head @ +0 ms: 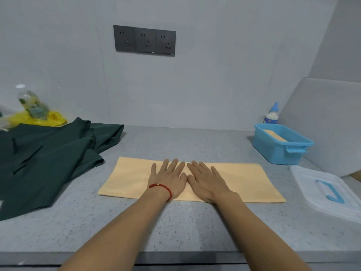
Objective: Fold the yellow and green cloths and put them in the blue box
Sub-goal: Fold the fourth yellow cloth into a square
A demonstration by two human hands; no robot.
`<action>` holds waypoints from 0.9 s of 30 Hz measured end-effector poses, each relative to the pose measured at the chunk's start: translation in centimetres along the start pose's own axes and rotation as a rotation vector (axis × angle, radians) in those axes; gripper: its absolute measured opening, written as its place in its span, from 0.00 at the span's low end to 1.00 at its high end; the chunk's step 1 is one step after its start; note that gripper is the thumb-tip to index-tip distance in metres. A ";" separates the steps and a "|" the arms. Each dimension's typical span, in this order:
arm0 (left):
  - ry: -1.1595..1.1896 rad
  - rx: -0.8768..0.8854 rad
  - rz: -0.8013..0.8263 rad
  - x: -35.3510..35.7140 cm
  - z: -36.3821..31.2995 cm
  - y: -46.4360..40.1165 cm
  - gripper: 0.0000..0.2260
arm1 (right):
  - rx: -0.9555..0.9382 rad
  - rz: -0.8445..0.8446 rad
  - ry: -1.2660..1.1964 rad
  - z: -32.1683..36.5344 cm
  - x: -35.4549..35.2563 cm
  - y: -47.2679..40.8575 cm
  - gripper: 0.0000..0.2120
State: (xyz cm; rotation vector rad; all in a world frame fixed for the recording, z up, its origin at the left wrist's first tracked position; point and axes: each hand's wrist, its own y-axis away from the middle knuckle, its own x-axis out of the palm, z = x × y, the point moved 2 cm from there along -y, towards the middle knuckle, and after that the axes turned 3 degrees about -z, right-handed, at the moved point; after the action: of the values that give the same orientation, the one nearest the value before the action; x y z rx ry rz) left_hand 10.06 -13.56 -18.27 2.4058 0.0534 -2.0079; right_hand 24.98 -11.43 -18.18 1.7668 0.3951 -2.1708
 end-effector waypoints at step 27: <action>-0.044 -0.174 -0.064 -2.0 14.1 0.7 0.26 | -0.070 0.043 0.012 10.3 1.2 -3.4 0.32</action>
State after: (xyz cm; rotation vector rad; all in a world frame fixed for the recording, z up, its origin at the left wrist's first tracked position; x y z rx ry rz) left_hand -4.17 -14.74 -18.82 2.2817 0.2958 -1.9888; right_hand 14.14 -12.53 -17.25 1.7351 0.4270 -2.0924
